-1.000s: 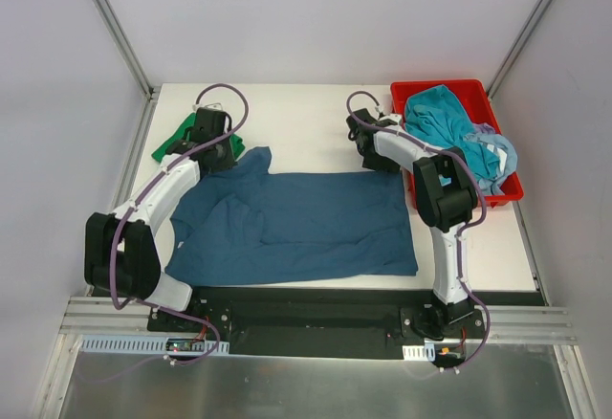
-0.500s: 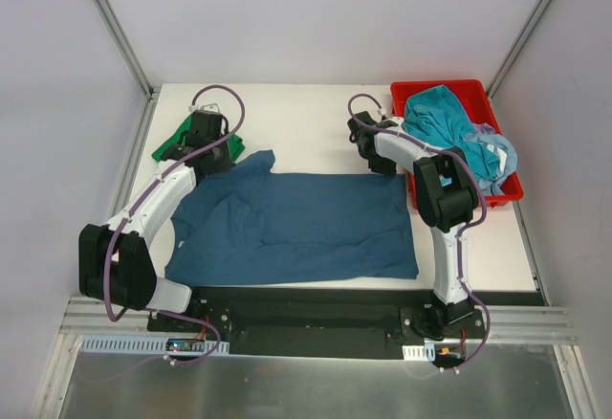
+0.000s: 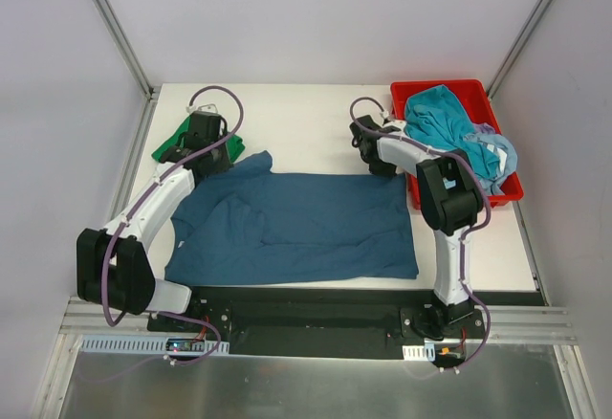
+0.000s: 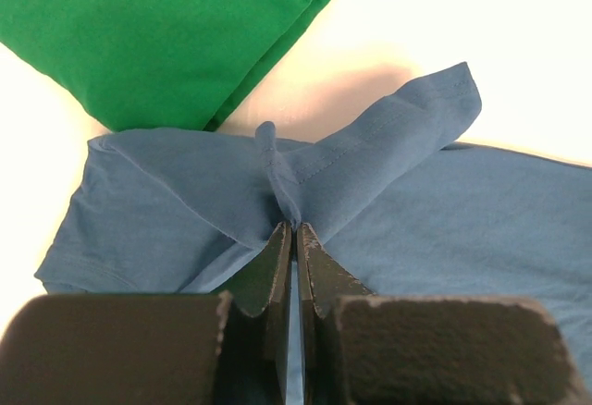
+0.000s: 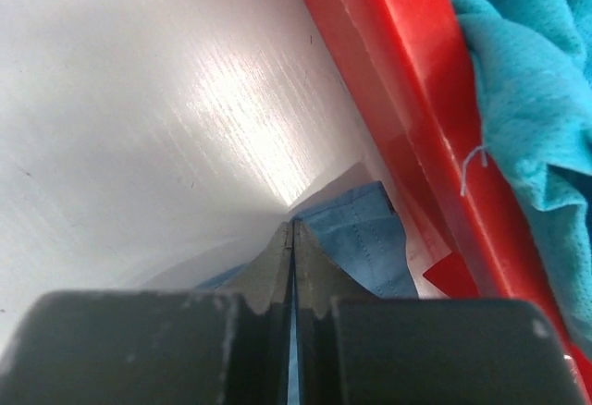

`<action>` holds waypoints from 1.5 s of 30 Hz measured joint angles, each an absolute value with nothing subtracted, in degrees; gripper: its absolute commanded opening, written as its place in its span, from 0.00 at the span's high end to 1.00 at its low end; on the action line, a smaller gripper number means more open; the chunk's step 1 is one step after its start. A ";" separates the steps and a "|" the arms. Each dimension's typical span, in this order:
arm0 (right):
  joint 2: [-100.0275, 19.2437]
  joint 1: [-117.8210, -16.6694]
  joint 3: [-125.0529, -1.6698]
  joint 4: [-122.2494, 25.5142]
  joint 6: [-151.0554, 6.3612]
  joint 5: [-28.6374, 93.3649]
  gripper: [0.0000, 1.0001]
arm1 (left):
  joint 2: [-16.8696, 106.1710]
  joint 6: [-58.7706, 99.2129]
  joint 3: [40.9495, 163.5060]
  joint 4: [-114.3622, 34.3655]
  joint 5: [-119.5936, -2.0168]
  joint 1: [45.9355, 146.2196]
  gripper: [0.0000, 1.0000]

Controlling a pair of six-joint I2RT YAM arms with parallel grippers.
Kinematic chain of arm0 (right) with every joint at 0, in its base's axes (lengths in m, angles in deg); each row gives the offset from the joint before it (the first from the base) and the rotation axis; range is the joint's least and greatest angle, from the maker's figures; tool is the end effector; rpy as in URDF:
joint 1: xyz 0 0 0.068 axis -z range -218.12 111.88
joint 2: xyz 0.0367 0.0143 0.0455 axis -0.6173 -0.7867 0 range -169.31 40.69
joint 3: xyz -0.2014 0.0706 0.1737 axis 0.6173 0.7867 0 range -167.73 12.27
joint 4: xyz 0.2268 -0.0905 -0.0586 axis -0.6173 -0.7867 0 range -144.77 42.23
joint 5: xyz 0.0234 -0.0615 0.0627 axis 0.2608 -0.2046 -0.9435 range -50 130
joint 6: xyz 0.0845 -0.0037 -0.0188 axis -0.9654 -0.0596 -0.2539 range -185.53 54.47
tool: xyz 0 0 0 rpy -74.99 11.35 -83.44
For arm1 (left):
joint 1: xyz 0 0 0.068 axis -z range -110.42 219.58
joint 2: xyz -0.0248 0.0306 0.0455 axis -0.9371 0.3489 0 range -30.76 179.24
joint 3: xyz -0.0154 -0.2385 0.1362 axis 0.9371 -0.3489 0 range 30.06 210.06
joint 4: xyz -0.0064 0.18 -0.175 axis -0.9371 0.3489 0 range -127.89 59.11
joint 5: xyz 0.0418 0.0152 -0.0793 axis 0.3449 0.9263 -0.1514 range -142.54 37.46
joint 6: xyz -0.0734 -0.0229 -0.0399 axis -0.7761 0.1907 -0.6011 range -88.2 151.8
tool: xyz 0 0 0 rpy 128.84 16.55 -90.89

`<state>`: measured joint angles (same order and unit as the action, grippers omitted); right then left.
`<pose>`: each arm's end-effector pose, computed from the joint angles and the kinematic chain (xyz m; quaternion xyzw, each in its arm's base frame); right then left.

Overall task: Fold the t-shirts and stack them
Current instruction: Grap the side of the flattened tshirt furthest away from the robot with both arms, then fold the other side of the tshirt into a rectangle

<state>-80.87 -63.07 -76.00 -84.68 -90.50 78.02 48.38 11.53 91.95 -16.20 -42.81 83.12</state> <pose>0.4129 0.1401 0.1359 0.0562 0.9314 -0.2223 0.2829 0.3213 -0.0640 0.2691 -0.0893 0.8954 -0.0517 0.4331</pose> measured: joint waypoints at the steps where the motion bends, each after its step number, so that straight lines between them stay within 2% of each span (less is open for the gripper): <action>1: -80.34 -63.07 -75.30 -83.80 -90.15 77.87 1.00 | 48.16 11.53 91.95 -16.18 -42.83 83.12 1.00; 10: -69.11 -65.23 -66.47 -75.80 -85.43 77.19 1.00 | 44.25 11.16 90.79 -16.62 -43.46 83.12 1.00; 18: -63.67 -68.86 -60.13 -73.55 -84.93 77.11 1.00 | 38.10 6.72 84.10 -16.66 -43.75 83.12 1.00; 29: -53.37 -71.50 -48.92 -73.99 -85.08 78.53 1.00 | 15.09 -9.52 68.60 -13.12 -42.44 83.12 1.00; 36: -47.76 -72.40 -45.22 -74.75 -84.97 79.23 1.00 | 4.03 -14.37 68.17 -6.54 -38.63 83.12 1.00; 45: -44.28 -72.40 -42.53 -75.41 -84.58 79.18 1.00 | 2.04 -16.01 69.81 1.39 -36.86 83.12 1.00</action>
